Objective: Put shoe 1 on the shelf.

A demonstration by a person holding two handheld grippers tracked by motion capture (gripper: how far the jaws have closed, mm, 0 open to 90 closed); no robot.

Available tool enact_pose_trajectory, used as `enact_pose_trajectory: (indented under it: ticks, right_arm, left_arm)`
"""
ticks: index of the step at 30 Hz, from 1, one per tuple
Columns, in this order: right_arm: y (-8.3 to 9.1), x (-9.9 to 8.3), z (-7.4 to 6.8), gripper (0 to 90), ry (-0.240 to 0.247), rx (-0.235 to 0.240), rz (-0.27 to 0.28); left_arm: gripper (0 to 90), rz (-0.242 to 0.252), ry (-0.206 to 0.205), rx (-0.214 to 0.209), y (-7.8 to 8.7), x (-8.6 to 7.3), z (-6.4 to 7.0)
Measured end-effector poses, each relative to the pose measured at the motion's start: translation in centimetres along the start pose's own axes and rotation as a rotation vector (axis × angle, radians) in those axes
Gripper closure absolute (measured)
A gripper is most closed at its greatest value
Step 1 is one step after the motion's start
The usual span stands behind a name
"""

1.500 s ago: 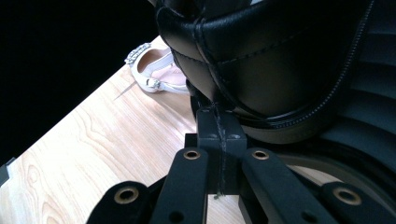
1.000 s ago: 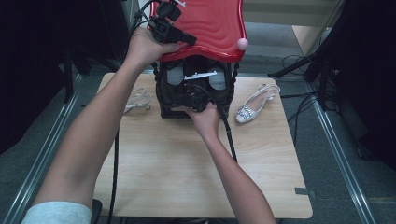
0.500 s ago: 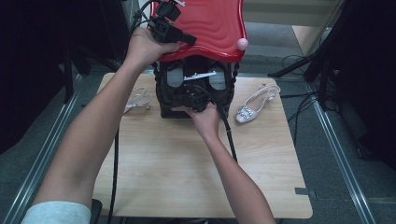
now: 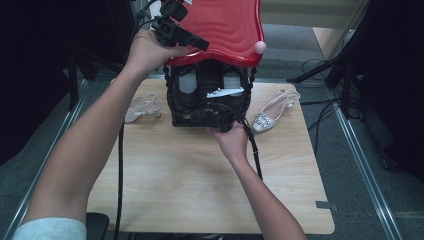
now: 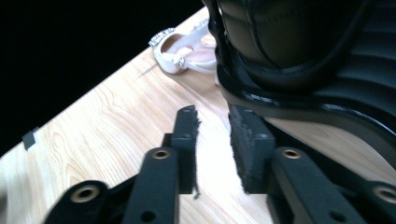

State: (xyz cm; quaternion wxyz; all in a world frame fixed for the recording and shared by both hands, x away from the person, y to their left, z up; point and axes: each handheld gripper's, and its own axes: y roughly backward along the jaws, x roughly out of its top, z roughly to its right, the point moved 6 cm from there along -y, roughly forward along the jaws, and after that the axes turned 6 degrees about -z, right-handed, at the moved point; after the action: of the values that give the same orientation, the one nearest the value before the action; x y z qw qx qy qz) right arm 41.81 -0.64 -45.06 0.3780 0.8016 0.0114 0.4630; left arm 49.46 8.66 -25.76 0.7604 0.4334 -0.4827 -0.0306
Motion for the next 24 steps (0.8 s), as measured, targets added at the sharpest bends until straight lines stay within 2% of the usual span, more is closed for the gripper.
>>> enact_pose_trajectory:
  ticks: [3, 5, 8, 17, 22, 24]
  right_arm:
    - [0.8, -0.7, 0.1, 66.1, 0.000, -0.002, 0.009]
    - [1.4, -1.1, 0.1, 62.4, 0.008, -0.002, 0.012]
    - [2.2, -1.8, 0.1, 57.6, 0.011, -0.010, 0.015]
    - [4.2, -3.7, 0.6, 53.2, 0.005, 0.031, 0.034]
    - [4.9, -4.8, 0.7, 50.9, 0.015, 0.033, 0.016]
    - [5.1, -5.2, 0.8, 51.0, 0.008, 0.032, 0.008]
  left_arm:
    - [59.6, 0.011, -0.003, -0.013, 0.7, -0.3, 0.5]
    - [59.2, 0.020, -0.006, -0.004, 1.1, -0.7, 0.7]
    - [58.1, 0.011, -0.016, -0.019, 1.4, -1.4, 1.1]
    - [52.5, 0.008, -0.015, -0.045, 1.9, -3.8, 2.5]
    - [47.8, -0.012, -0.028, -0.035, 1.8, -5.5, 3.5]
    - [46.5, -0.014, -0.022, -0.047, 1.8, -6.3, 3.8]
